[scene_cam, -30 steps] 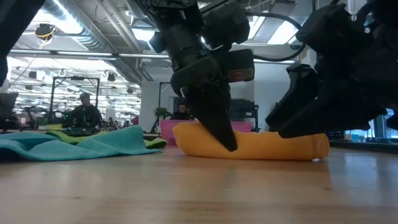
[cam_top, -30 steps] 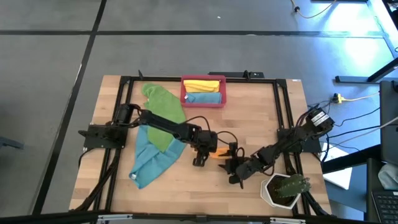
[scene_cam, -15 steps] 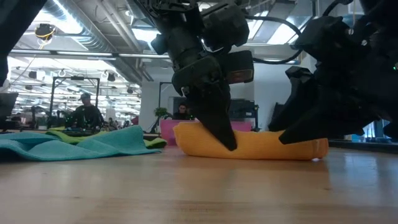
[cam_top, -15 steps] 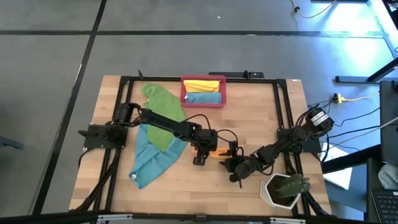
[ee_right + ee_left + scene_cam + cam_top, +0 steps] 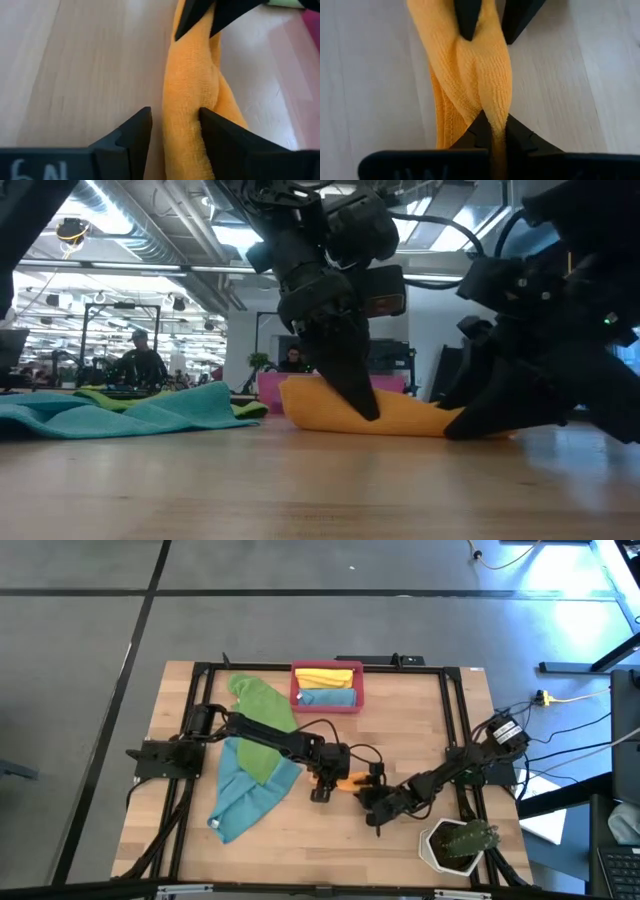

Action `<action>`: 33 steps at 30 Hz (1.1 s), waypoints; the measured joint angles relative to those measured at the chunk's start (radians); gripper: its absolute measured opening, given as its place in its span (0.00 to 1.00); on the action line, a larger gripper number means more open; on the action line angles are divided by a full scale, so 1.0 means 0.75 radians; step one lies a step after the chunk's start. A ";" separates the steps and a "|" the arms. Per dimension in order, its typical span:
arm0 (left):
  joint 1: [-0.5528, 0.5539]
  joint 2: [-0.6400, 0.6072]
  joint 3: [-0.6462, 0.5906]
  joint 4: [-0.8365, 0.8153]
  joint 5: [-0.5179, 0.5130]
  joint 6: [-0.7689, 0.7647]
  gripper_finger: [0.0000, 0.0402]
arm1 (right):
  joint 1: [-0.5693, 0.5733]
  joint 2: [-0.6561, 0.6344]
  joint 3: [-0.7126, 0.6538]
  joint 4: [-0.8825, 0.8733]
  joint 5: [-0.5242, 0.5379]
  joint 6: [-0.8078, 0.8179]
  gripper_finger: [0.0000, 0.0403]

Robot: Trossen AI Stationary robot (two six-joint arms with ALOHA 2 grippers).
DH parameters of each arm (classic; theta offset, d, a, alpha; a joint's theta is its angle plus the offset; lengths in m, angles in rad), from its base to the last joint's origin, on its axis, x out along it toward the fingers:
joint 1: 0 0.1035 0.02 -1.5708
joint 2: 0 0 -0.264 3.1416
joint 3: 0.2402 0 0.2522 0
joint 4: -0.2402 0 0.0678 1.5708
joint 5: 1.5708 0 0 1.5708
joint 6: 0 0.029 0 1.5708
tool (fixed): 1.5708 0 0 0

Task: Roll microfiber towels into tight, uniform cylinder then place into a basket
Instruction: Roll the orange microfiber towel

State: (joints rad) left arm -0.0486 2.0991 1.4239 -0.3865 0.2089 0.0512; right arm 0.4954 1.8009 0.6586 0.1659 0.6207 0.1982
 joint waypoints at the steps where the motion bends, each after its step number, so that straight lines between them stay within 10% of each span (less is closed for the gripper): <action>1: 0.001 0.000 0.000 -0.001 0.014 0.008 0.03 | -0.005 0.004 0.000 0.001 0.002 0.008 0.42; 33: 0.010 0.000 0.002 -0.055 0.062 0.014 0.01 | 0.044 -0.020 0.208 -0.328 0.017 -0.014 0.54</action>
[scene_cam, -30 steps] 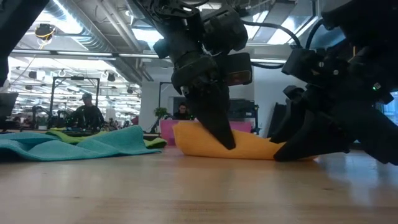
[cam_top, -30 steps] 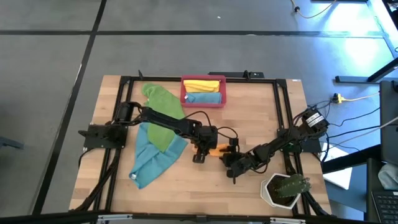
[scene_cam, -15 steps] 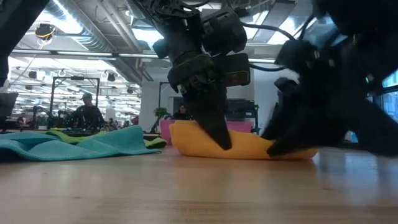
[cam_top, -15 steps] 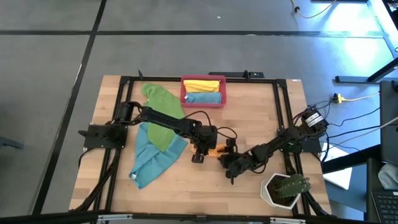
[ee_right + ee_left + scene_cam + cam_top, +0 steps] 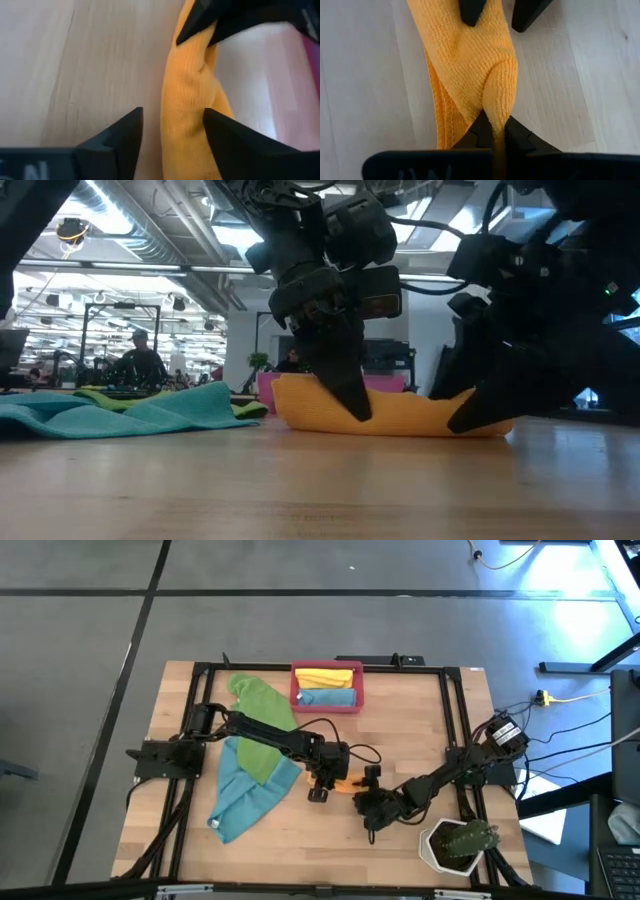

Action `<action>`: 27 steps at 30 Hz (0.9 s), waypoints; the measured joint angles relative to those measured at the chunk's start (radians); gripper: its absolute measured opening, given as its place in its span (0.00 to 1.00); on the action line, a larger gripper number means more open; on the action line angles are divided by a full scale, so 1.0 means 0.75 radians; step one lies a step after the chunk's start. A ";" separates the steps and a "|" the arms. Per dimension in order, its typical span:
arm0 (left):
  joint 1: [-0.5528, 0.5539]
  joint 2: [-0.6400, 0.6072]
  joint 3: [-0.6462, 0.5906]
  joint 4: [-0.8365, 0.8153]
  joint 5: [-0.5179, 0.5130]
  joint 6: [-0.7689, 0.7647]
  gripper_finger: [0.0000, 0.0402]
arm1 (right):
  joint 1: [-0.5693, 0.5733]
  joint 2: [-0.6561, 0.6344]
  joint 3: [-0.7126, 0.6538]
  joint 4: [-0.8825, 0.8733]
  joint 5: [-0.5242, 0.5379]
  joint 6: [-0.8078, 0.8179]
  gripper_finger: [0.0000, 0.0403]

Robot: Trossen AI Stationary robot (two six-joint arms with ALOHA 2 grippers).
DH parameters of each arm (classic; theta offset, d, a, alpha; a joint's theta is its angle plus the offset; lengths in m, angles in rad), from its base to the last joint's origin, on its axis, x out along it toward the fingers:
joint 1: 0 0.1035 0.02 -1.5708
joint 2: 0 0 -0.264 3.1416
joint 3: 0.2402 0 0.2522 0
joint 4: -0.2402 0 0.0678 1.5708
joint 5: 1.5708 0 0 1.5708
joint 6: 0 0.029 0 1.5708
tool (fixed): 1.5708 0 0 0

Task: Roll microfiber towels into tight, uniform cylinder then place into a basket
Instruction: Roll the orange microfiber towel

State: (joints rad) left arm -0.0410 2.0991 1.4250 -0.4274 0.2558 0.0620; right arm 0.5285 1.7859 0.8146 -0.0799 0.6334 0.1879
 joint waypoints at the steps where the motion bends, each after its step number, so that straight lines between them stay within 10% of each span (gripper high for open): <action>1: 0.000 0.000 0.000 0.000 -0.001 0.000 0.01 | 0.000 0.000 0.000 -0.003 0.001 0.001 0.57; 9: 0.000 0.000 0.000 0.000 0.002 0.001 0.01 | -0.016 0.000 0.000 -0.034 0.082 -0.042 0.65; 27: 0.006 0.000 0.000 0.003 0.006 0.001 0.03 | -0.082 -0.006 -0.064 0.008 -0.042 -0.004 0.49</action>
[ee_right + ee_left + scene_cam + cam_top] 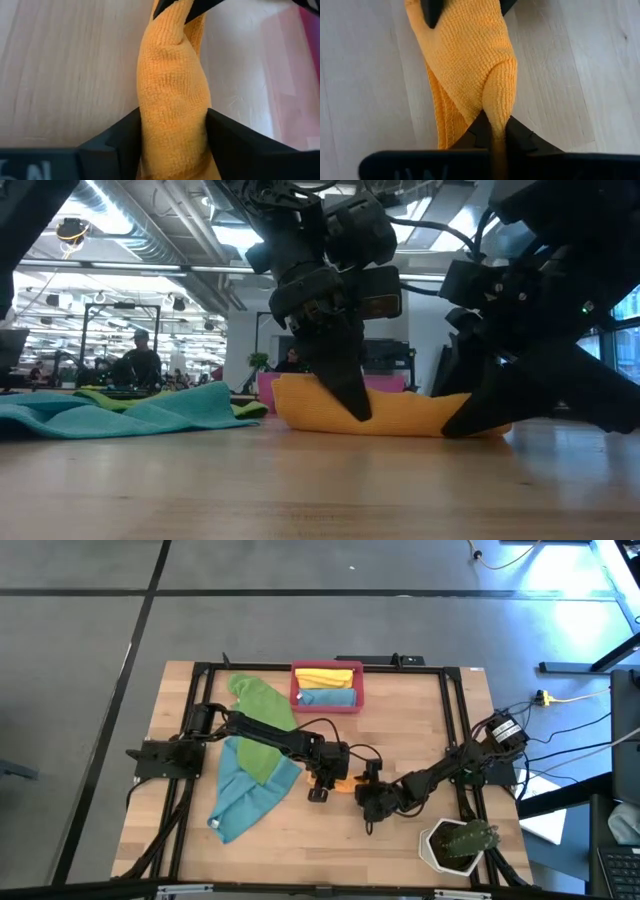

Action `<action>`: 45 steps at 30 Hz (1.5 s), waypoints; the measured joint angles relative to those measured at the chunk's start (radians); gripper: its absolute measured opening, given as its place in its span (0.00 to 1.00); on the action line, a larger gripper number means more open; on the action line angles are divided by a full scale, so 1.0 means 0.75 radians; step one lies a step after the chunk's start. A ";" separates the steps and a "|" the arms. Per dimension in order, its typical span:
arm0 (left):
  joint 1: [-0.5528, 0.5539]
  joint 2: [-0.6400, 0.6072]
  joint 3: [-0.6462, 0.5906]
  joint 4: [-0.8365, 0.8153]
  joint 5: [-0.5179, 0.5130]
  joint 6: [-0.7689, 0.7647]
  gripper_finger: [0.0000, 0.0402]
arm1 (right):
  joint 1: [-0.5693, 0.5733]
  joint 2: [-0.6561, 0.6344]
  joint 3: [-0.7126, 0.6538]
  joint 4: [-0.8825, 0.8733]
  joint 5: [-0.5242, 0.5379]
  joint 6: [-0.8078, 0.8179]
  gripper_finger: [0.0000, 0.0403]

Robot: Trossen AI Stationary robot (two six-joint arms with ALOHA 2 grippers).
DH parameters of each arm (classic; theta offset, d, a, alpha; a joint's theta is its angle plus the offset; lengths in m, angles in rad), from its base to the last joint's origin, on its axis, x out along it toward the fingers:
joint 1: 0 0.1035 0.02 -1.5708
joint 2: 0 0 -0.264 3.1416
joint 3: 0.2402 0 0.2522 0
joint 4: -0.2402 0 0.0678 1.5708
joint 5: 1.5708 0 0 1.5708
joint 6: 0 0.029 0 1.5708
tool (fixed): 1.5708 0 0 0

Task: Roll microfiber towels into tight, uniform cylinder then place into a basket
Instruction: Roll the orange microfiber towel, then put the orange microfiber towel into the red bin

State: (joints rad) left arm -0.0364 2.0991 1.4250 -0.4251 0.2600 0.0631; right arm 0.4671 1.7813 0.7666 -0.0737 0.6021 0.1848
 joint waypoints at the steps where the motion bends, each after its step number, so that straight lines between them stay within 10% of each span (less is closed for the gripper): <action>1: 0.000 0.000 -0.001 0.006 -0.002 0.000 0.04 | 0.000 0.001 0.000 0.000 -0.004 0.001 0.47; 22: -0.055 -0.155 -0.003 -0.035 -0.361 0.155 0.43 | -0.049 0.002 -0.001 -0.023 -0.071 0.096 0.12; 35: -0.260 -0.138 -0.001 -0.165 -0.843 0.173 0.47 | -0.067 0.003 -0.002 -0.030 -0.102 0.170 0.09; 45: -0.291 -0.096 -0.002 -0.223 -0.863 0.077 0.47 | -0.068 0.004 -0.002 -0.035 -0.121 0.202 0.09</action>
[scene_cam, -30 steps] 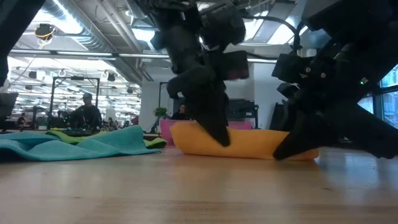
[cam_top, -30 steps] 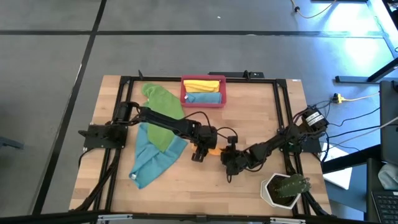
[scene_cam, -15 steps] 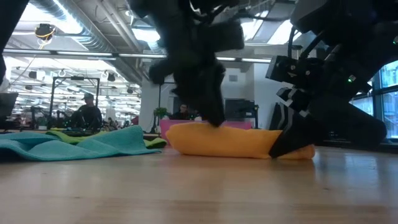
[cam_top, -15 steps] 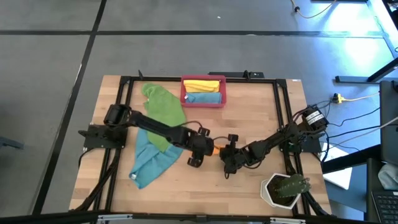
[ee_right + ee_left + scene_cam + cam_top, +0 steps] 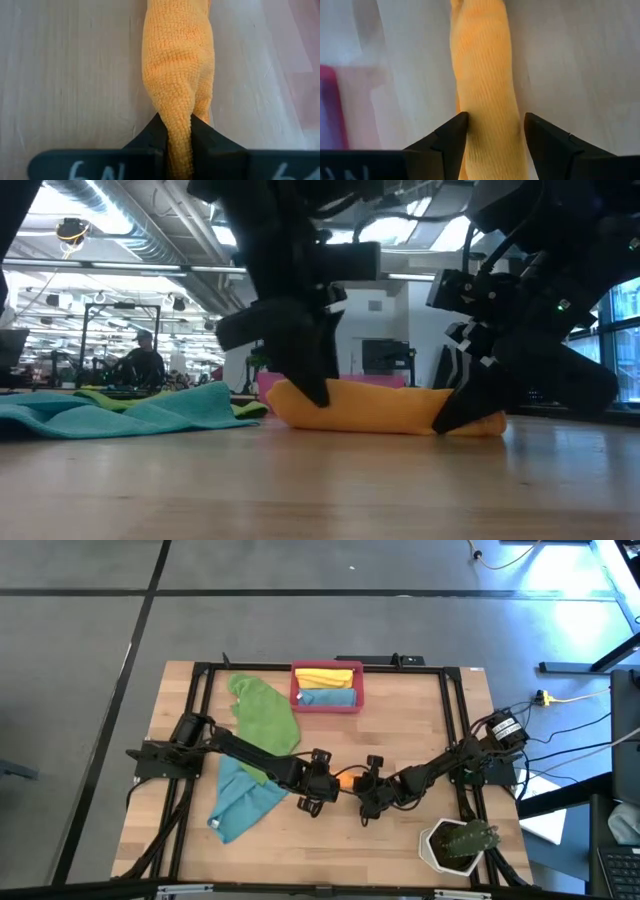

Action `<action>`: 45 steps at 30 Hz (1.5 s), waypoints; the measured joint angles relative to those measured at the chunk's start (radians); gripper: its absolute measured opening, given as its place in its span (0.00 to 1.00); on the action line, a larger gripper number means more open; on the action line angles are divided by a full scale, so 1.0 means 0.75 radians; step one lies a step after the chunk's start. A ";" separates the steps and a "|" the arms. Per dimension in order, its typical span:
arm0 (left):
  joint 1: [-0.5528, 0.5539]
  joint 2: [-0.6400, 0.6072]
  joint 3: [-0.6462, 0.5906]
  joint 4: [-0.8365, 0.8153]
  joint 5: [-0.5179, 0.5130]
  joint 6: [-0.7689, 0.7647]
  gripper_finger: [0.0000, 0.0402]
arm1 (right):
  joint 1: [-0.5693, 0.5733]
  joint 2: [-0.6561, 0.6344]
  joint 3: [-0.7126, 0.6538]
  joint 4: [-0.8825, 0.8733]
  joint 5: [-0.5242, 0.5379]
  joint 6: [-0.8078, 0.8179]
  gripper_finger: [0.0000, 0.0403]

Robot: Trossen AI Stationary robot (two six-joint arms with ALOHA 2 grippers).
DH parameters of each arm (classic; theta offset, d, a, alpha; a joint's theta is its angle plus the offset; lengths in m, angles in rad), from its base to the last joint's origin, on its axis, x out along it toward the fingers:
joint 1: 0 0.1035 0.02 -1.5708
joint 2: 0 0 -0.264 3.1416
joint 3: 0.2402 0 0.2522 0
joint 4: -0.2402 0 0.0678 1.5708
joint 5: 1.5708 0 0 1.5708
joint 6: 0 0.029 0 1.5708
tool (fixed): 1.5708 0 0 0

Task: Roll microfiber towels into tight, uniform cylinder then place into a basket
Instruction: Put the orange microfiber towel into the red bin

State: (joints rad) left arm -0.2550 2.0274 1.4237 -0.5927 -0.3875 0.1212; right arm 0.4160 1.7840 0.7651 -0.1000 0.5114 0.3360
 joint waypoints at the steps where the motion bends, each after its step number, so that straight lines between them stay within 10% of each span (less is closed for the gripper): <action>1: -0.001 0.001 -0.007 -0.007 0.002 -0.012 0.46 | 0.000 0.000 0.000 0.001 -0.001 0.000 0.09; 9: 0.043 0.000 -0.128 0.039 0.020 -0.083 0.42 | -0.001 0.000 0.000 0.003 -0.010 0.000 0.09; 17: 0.118 -0.005 -0.147 0.064 0.072 -0.013 0.05 | -0.035 -0.001 0.003 0.008 -0.025 0.000 0.09; 25: 0.184 -0.046 0.003 -0.175 0.031 0.078 0.01 | -0.138 -0.133 0.092 -0.251 -0.009 -0.094 0.09; 37: 0.475 -0.277 0.100 -0.315 -0.110 0.247 0.00 | -0.601 -0.469 0.143 -0.242 0.054 -0.594 0.09; 45: 0.769 -0.278 0.101 -0.190 0.015 0.420 0.00 | -0.970 -0.437 0.143 0.032 -0.185 -0.884 0.09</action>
State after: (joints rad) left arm 0.3217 1.8190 1.4998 -0.7355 -0.3763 0.4361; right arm -0.3114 1.4566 0.8726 -0.0760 0.3728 -0.3267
